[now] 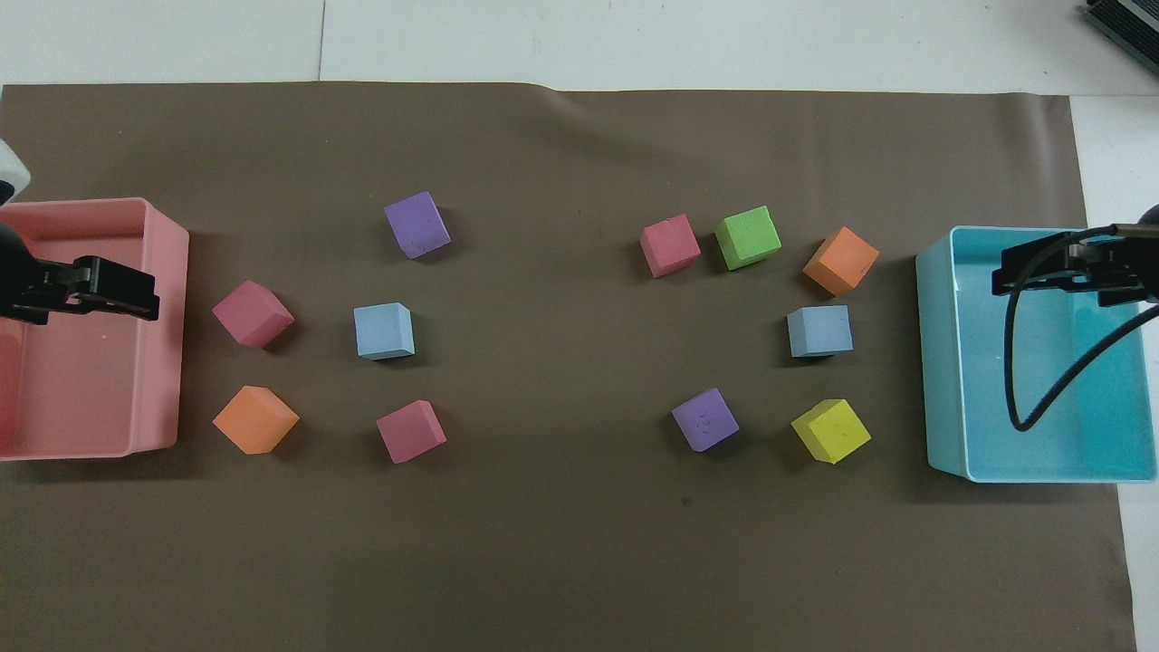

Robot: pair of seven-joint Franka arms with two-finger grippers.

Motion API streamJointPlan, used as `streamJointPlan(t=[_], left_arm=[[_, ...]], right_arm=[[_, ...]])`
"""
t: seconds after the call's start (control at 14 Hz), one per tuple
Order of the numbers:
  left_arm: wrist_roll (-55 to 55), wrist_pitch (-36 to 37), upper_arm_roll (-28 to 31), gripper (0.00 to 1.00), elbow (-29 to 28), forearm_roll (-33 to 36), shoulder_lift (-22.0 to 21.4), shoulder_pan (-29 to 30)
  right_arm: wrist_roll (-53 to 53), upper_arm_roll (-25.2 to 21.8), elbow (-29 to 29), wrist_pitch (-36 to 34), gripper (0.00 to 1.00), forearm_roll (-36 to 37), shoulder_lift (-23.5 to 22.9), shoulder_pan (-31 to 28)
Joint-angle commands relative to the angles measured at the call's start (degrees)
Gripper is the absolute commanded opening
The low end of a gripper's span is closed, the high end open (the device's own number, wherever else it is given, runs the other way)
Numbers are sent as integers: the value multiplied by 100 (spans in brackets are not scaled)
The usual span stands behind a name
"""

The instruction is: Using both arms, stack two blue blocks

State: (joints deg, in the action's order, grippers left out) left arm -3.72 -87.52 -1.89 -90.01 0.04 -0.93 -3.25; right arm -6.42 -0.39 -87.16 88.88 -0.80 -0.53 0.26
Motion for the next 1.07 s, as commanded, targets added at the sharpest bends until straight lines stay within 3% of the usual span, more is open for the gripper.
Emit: streamJointPlan(t=[0.0, 1.0], left_arm=[[-32, 112, 39, 100, 36, -83, -38, -52], [-50, 200, 39, 100, 36, -83, -47, -52]], right_arm=[[-18, 162, 85, -99, 100, 18, -26, -140], [-61, 153, -21, -73, 100, -61, -9, -43]])
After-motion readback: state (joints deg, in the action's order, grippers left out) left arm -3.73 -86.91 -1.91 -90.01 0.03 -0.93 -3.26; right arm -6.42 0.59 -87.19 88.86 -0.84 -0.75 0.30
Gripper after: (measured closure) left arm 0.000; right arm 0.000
